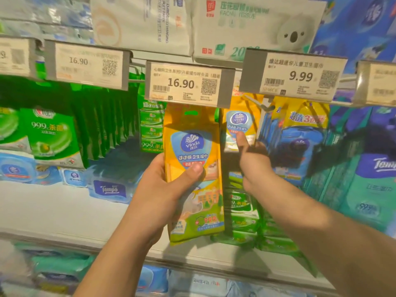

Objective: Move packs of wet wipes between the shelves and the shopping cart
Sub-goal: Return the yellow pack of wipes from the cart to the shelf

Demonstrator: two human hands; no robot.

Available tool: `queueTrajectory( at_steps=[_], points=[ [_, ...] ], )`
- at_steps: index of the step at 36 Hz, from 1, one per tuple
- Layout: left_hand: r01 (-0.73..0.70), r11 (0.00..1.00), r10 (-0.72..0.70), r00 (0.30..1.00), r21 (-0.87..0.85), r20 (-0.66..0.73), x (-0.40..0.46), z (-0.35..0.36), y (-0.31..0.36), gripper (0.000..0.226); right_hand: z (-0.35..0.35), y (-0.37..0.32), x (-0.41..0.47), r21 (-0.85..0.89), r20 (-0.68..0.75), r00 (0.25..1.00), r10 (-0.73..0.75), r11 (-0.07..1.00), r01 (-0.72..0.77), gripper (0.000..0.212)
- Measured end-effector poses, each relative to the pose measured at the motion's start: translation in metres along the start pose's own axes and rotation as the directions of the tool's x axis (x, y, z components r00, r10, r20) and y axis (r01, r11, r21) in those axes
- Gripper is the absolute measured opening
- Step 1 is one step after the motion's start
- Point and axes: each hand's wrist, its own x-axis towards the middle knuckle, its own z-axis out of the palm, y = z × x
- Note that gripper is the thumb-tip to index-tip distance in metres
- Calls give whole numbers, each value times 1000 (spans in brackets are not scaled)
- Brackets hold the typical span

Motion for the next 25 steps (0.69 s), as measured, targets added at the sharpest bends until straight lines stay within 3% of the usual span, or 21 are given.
queueTrajectory(
  at_steps=[10, 18, 22, 25],
  points=[
    [8, 1000, -7, 1000, 19, -17, -2, -4, -1, 55, 6, 11, 20, 28, 10, 1000, -21, 999, 21, 34],
    [11, 999, -10, 1000, 36, -23, -5, -5, 1, 54, 0, 20, 17, -56, 19, 995, 103, 993, -101, 33],
    [15, 999, -14, 1000, 33, -24, -6, -3, 2, 53, -9, 27, 0, -83, 117, 982, 151, 986, -142, 49],
    [15, 1000, -15, 1000, 25, -12, -7, 0, 2, 52, -24, 30, -27, -170, 236, 970, 60, 985, -19, 44]
  ],
)
